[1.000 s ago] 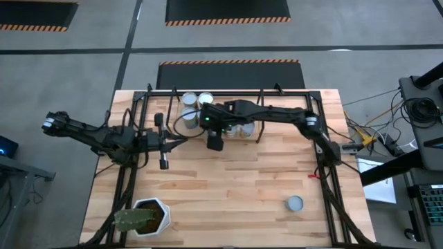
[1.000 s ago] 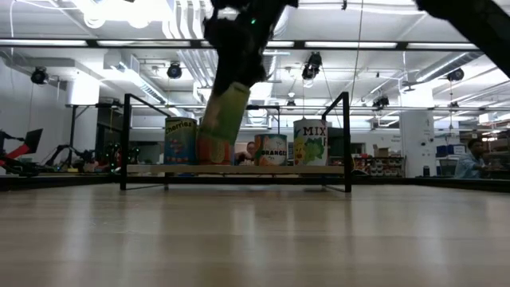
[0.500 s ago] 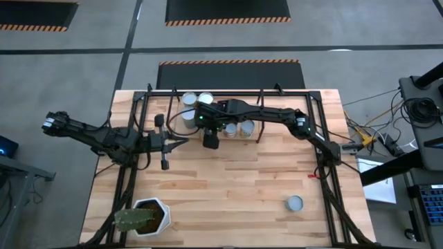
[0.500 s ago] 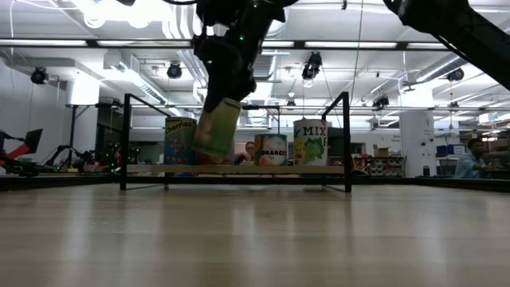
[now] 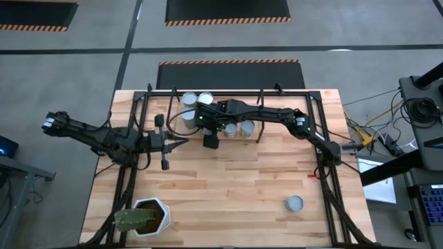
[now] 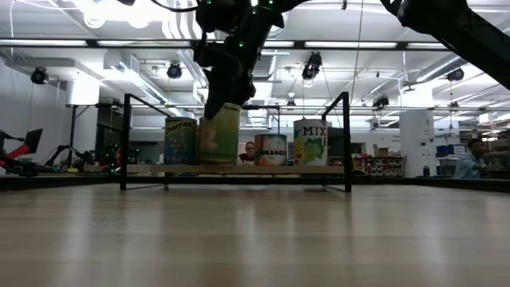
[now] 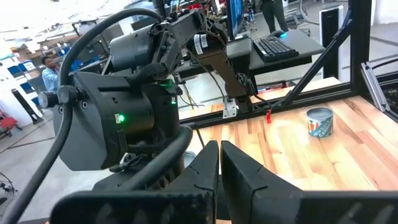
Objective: Pick and place cans onto a shelf
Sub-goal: Put the large canned oranges on the shelf
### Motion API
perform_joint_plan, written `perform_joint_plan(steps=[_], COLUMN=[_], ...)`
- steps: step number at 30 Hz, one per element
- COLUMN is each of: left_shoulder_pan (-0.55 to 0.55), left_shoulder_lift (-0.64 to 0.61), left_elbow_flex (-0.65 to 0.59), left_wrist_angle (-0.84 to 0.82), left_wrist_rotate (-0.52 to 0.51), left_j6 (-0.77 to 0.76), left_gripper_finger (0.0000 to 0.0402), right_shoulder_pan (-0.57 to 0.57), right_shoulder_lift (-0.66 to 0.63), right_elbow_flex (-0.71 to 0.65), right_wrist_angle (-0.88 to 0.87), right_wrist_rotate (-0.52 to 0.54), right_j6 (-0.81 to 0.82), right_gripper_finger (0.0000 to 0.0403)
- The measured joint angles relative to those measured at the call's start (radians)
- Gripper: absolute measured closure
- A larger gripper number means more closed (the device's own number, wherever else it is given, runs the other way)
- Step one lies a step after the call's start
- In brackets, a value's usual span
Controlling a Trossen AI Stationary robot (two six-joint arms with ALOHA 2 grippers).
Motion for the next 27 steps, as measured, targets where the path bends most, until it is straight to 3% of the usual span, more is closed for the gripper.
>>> perform_joint_plan(steps=[11, 27], left_shoulder_pan=[0.0, 0.0], left_shoulder_lift=[0.001, 0.002], left_elbow_flex=[0.0, 0.0], left_wrist_angle=[0.0, -0.001], left_wrist_rotate=[0.0, 0.0], left_j6=[0.0, 0.0], left_gripper_finger=[0.0402, 0.0402], right_shoulder_pan=[-0.009, -0.001], right_shoulder_lift=[0.0, -0.079], right_elbow_flex=[0.007, 0.015], right_wrist_angle=[0.007, -0.032], right_wrist_rotate=[0.001, -0.001], right_j6=[0.01, 0.026], right_gripper_finger=[0.0053, 0.0071])
